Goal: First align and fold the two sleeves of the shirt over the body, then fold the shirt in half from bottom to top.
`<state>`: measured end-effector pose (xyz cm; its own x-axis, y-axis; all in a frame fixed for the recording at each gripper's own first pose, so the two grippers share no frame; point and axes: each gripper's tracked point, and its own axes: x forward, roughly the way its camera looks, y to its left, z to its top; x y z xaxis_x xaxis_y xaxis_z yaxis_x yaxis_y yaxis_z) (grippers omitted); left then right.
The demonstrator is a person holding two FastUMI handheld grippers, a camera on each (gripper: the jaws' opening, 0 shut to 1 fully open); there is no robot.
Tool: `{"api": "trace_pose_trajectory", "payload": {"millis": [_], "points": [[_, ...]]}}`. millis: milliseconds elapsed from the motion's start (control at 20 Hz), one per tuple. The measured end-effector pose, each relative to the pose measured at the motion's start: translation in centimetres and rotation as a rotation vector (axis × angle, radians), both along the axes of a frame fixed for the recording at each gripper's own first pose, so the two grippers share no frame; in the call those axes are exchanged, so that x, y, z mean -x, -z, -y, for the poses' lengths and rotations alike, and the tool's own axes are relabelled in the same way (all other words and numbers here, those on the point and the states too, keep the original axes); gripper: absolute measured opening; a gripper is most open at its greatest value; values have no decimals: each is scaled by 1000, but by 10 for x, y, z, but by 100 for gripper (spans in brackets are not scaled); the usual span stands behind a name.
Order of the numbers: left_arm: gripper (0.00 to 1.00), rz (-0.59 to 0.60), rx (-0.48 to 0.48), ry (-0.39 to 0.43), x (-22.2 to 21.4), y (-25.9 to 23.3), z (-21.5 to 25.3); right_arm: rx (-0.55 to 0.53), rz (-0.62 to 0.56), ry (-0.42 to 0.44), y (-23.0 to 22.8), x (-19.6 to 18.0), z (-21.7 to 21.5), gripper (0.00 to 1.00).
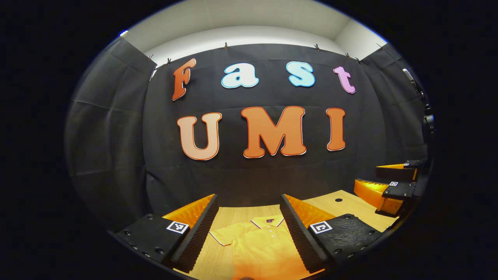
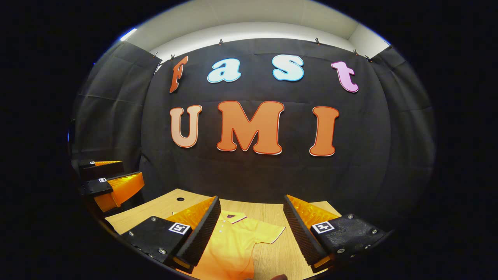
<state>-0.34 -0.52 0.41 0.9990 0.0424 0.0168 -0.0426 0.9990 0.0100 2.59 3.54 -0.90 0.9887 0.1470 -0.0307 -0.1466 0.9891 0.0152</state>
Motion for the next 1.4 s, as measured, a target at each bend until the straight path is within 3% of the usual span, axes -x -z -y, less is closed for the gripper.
{"api": "trace_pose_trajectory", "payload": {"millis": [300, 800, 950, 1400], "points": [[97, -20, -9, 6, -1, 10, -2, 9, -39, 30, 18, -3, 12, 98], [97, -40, -52, 64, 6, 30, -35, -2, -253, 203, 86, -31, 42, 98], [98, -62, -26, 68, 4, 41, -41, 16, -336, 211, 109, -44, 48, 98], [98, -114, -51, -112, -17, 53, -59, -28, -646, 134, 202, -125, 57, 98]]}}
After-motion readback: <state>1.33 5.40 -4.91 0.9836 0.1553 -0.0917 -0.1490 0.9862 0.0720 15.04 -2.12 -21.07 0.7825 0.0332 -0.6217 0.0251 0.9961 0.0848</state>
